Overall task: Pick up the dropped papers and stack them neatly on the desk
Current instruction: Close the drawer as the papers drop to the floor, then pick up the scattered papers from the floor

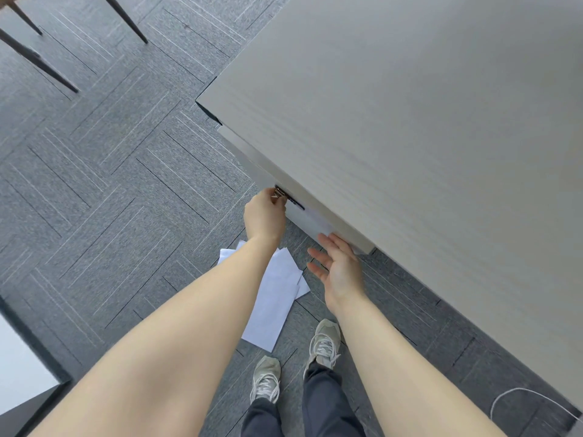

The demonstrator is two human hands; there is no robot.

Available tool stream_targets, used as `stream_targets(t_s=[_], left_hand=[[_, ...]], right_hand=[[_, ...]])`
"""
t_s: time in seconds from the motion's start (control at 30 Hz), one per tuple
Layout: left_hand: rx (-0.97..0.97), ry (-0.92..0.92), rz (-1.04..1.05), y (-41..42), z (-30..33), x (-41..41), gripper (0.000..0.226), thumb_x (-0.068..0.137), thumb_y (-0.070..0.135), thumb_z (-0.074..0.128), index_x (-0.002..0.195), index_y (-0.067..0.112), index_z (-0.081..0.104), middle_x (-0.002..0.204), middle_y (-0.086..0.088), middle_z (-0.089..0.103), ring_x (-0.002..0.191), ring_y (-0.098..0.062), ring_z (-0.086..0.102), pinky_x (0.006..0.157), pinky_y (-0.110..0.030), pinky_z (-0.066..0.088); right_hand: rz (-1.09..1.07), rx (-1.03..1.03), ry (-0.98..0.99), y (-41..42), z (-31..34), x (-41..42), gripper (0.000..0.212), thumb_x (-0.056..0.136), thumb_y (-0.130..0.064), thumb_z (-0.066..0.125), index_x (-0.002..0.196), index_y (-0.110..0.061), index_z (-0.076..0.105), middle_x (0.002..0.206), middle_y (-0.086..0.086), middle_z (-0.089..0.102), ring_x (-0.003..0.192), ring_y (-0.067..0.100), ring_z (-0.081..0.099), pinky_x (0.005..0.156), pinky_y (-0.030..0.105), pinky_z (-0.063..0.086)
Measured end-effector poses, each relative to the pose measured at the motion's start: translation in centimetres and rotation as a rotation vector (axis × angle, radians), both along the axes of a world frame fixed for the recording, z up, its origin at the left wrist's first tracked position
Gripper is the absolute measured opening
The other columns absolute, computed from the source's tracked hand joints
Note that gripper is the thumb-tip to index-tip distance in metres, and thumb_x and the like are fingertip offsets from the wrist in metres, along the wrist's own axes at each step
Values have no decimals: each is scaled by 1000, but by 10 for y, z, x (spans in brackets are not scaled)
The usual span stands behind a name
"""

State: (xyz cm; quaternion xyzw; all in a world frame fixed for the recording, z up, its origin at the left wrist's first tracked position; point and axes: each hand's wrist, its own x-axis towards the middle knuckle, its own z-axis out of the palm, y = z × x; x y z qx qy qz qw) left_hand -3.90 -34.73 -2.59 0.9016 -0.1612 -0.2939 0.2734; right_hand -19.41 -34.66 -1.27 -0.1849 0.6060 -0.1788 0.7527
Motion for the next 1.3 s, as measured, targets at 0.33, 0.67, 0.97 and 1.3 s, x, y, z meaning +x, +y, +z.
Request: stream_targets(t_s=[0.33, 0.67, 0.97, 1.3], left_hand=[[86, -269, -295, 6, -12, 4, 29, 98, 27, 43, 106, 3, 56, 92, -26, 69, 85, -45, 62, 61, -39, 38], [25, -52, -394, 12, -12, 21, 21, 91, 8, 42, 104, 4, 58, 98, -17, 74, 89, -40, 67, 71, -44, 53], [8, 344, -345, 94, -21, 51, 48, 95, 40, 40, 127, 8, 54, 128, -13, 63, 114, -34, 60, 91, -39, 44], [313, 389, -138, 351, -215, 130, 27, 73, 34, 47, 76, 11, 61, 73, -18, 58, 69, -28, 51, 71, -45, 52]], right_hand=[[94, -27, -7, -5, -3, -8, 27, 98, -18, 46, 124, -23, 50, 130, -3, 63, 96, 16, 68, 75, 32, 53], [64, -59, 29, 0, -2, -1, 34, 97, -15, 49, 131, -19, 50, 125, -5, 63, 93, 19, 66, 79, 36, 53], [184, -186, 265, 54, 10, 18, 35, 97, -21, 46, 131, -20, 50, 113, 4, 68, 95, 25, 63, 77, 38, 51], [347, 41, 469, 233, -156, 40, 33, 94, -20, 47, 126, -16, 55, 112, 14, 68, 80, 24, 59, 72, 37, 49]])
